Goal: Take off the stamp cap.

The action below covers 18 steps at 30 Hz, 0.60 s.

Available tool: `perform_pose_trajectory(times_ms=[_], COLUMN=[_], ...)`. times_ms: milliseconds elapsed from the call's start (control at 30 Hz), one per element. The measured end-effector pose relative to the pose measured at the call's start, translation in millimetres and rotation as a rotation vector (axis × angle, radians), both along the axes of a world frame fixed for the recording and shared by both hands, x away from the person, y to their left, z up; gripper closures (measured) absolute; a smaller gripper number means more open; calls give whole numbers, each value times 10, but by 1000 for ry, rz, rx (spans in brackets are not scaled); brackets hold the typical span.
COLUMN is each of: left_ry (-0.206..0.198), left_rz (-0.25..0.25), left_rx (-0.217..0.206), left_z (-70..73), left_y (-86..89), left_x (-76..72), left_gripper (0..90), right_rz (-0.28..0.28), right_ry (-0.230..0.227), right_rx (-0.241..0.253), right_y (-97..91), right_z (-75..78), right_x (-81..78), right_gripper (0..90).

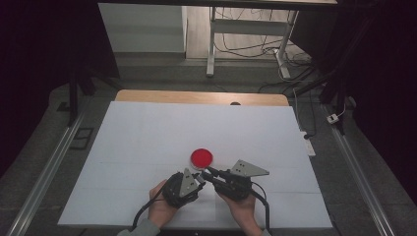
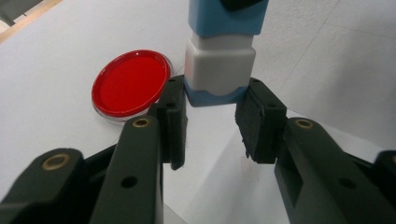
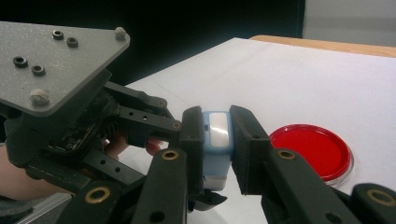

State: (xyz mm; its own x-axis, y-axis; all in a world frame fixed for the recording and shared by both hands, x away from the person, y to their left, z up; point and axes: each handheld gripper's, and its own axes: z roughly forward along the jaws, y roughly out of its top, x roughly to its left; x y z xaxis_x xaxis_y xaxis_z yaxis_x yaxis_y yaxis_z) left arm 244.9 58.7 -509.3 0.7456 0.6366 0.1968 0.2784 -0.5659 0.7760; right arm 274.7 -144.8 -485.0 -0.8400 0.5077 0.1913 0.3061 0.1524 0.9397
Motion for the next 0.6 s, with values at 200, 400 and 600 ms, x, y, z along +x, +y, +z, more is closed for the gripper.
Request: perform_pose_trajectory(times_ms=[200, 400, 600], left_ry=[3, 2, -5], left_rz=[1, -1, -3], left_rx=[0, 7, 13], left_z=[1, -2, -2], left_y=[-1, -6, -8], left_x=[-2, -4, -10], left_gripper=[632, 639, 649], right_rz=[-1, -2, -7], right_ry=[-2, 6, 15], right_rx=[-4, 0, 7], right_y=[5, 4, 1], right_z=[-5, -9, -10], right_x=[-2, 0, 0], right_gripper=[755, 755, 755])
